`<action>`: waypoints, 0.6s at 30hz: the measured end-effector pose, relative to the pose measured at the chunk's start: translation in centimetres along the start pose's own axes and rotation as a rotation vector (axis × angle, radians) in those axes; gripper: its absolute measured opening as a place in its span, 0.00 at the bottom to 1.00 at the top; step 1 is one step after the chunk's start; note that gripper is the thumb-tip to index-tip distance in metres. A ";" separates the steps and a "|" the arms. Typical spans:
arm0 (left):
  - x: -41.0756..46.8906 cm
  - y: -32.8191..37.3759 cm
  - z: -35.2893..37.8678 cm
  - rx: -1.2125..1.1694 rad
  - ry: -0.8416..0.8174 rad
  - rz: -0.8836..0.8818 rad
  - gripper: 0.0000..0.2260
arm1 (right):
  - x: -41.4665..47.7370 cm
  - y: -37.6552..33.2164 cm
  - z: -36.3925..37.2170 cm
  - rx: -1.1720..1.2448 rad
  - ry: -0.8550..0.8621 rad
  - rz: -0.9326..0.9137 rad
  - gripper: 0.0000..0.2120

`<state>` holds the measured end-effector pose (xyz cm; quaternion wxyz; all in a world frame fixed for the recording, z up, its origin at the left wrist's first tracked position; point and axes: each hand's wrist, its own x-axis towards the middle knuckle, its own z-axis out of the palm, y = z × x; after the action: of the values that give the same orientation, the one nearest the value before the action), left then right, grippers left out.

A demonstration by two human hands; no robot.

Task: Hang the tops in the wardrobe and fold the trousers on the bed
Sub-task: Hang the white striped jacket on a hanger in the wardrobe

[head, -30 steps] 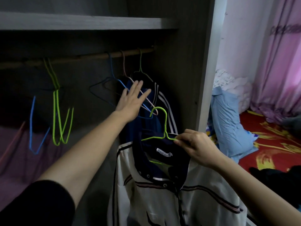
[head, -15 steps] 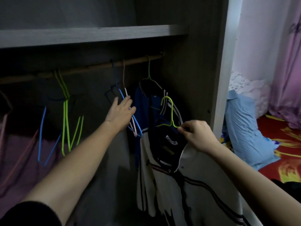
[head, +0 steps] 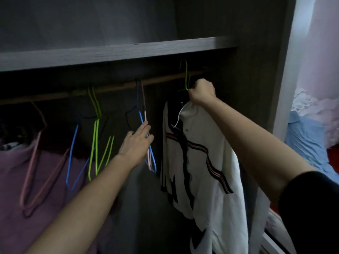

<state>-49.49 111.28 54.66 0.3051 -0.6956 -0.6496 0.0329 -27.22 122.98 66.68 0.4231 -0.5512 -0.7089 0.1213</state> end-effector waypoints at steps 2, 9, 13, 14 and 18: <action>-0.1 0.0 -0.1 -0.058 0.004 -0.010 0.23 | 1.0 -0.6 1.5 -0.058 -0.043 -0.005 0.11; -0.1 0.1 0.5 -0.279 0.064 -0.019 0.19 | 0.7 1.3 7.4 -0.067 -0.178 -0.104 0.14; -0.3 0.4 0.7 -0.529 0.212 -0.050 0.20 | -0.2 2.5 7.7 -0.065 -0.126 -0.176 0.23; -0.5 0.5 0.8 -0.566 0.254 -0.067 0.20 | -0.7 3.1 7.7 -0.098 -0.126 -0.201 0.25; -1.1 1.0 1.3 -0.621 0.349 -0.072 0.19 | -3.3 5.4 7.4 -0.216 -0.044 -0.327 0.26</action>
<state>-49.31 110.74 52.75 0.1866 -0.7271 -0.5907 -0.2961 -28.80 124.19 57.16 0.3601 -0.4681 -0.8068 -0.0137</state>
